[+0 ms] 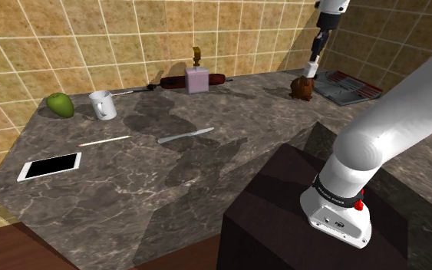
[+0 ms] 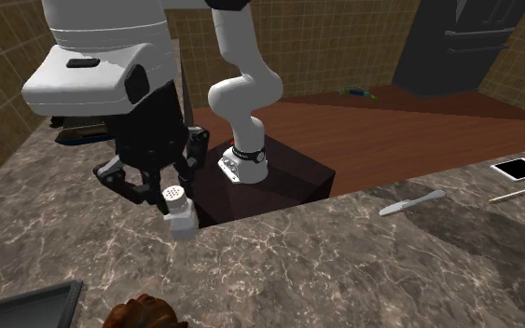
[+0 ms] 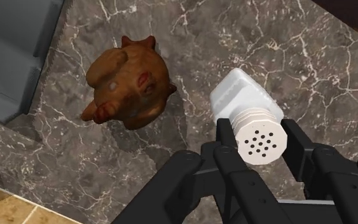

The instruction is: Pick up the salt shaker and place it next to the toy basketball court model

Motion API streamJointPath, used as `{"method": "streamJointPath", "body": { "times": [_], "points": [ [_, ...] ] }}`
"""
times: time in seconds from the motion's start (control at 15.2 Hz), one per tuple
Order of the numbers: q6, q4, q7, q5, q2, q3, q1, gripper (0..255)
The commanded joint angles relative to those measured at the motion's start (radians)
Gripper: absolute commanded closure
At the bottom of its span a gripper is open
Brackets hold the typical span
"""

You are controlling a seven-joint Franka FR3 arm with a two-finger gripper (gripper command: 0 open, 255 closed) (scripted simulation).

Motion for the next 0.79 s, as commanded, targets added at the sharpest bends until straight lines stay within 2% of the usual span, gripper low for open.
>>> {"method": "streamJointPath", "body": {
  "times": [0.0, 0.4, 0.73],
  "points": [
    [-0.001, 0.024, -0.056, 0.004, 0.020, -0.040, -0.011, 255],
    [-0.002, 0.134, -0.250, 0.064, 0.136, -0.182, -0.034, 255],
    [-0.015, 0.260, -0.454, 0.197, 0.305, -0.309, -0.071, 255]
  ]
}}
